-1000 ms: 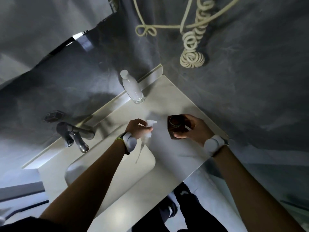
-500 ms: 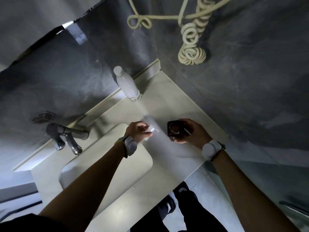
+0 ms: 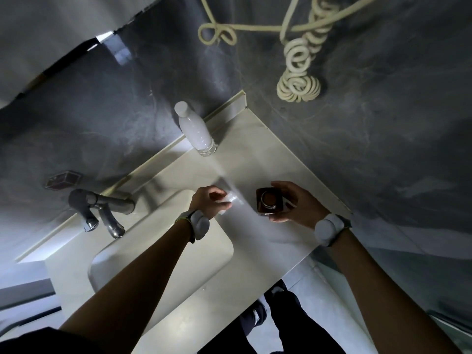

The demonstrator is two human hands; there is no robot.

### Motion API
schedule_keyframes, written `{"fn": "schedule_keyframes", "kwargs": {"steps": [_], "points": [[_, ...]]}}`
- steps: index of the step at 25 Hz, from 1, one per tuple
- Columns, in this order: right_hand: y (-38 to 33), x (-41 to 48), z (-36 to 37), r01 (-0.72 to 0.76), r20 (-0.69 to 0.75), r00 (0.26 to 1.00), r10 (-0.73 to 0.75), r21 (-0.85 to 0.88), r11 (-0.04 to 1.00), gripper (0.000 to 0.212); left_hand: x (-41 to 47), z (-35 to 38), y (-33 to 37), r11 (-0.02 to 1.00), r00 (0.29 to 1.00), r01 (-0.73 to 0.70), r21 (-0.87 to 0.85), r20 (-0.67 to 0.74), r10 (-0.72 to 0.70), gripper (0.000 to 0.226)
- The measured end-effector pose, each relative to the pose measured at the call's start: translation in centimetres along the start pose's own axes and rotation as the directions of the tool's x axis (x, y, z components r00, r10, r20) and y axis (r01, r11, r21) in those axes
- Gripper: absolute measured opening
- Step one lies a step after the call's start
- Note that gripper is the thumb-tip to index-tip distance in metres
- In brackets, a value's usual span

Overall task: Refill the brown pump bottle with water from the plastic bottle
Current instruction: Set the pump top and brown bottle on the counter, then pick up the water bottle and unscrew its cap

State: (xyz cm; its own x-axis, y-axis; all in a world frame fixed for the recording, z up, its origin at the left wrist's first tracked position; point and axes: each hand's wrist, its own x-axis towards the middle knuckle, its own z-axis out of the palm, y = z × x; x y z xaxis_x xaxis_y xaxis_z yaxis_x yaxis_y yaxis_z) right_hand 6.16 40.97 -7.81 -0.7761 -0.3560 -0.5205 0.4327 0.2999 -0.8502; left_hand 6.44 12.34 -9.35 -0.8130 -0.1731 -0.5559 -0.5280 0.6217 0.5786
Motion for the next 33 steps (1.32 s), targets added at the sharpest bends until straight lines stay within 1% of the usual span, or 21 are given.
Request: {"fn": "schedule_keyframes", "kwargs": {"steps": [2, 4, 10, 13, 16, 20, 22, 23, 27, 29, 33], "points": [[-0.9, -0.3, -1.1, 0.001, 0.05, 0.999, 0.0, -0.026, 1.0, 0.093, 0.1, -0.3, 0.3, 1.0, 1.0, 0.012, -0.012, 0.004, -0.012, 0.034], [-2.1, -0.6, -2.2, 0.027, 0.092, 0.996, -0.023, -0.042, 0.999, 0.092, -0.1, -1.0, 0.8, 0.998, 1.0, 0.019, -0.061, 0.002, -0.019, 0.032], [-6.1, 0.8, -3.1, 0.126, 0.09, 0.988, -0.124, -0.016, 0.992, 0.076, -0.2, -3.9, 2.1, 0.967, 0.997, 0.059, -0.247, -0.037, -0.07, 0.029], [-8.2, 2.2, -2.5, 0.143, 0.08, 0.986, -0.143, 0.005, 0.99, 0.072, -0.4, -6.2, 3.0, 0.971, 0.994, 0.004, -0.239, -0.109, -0.03, 0.026], [-10.1, 4.1, -1.5, 0.145, 0.086, 0.986, -0.145, 0.009, 0.989, 0.068, -0.5, -8.7, 4.1, 0.962, 0.981, -0.059, -0.266, -0.192, 0.007, 0.022], [-12.8, 6.8, 0.4, 0.151, 0.08, 0.985, -0.15, -0.002, 0.989, 0.069, -0.2, -12.5, 5.9, 0.95, 0.95, -0.12, -0.287, -0.311, 0.026, 0.034], [-14.3, 8.0, 1.5, 0.158, 0.093, 0.983, -0.159, 0.019, 0.987, 0.073, -0.1, -14.4, 7.1, 0.955, 0.933, -0.158, -0.251, -0.355, 0.061, 0.04], [-14.9, 8.6, 1.9, 0.161, 0.098, 0.982, -0.163, 0.029, 0.987, 0.075, -0.1, -15.2, 7.7, 0.957, 0.931, -0.169, -0.236, -0.356, 0.077, 0.043], [-17.0, 10.7, 3.9, 0.171, 0.108, 0.979, -0.173, 0.03, 0.985, 0.072, 0.5, -17.2, 8.9, 0.905, 0.942, -0.209, -0.371, -0.326, 0.084, 0.053], [-17.8, 11.8, 4.7, 0.193, 0.104, 0.976, -0.193, 0.008, 0.981, 0.07, 1.3, -17.5, 9.4, 0.884, 0.946, -0.223, -0.411, -0.31, 0.095, 0.056], [-18.6, 14.3, 6.6, 0.199, 0.109, 0.974, -0.198, 0.004, 0.98, 0.073, 2.8, -17.7, 9.8, 0.9, 0.952, -0.23, -0.37, -0.278, 0.13, 0.061]]}}
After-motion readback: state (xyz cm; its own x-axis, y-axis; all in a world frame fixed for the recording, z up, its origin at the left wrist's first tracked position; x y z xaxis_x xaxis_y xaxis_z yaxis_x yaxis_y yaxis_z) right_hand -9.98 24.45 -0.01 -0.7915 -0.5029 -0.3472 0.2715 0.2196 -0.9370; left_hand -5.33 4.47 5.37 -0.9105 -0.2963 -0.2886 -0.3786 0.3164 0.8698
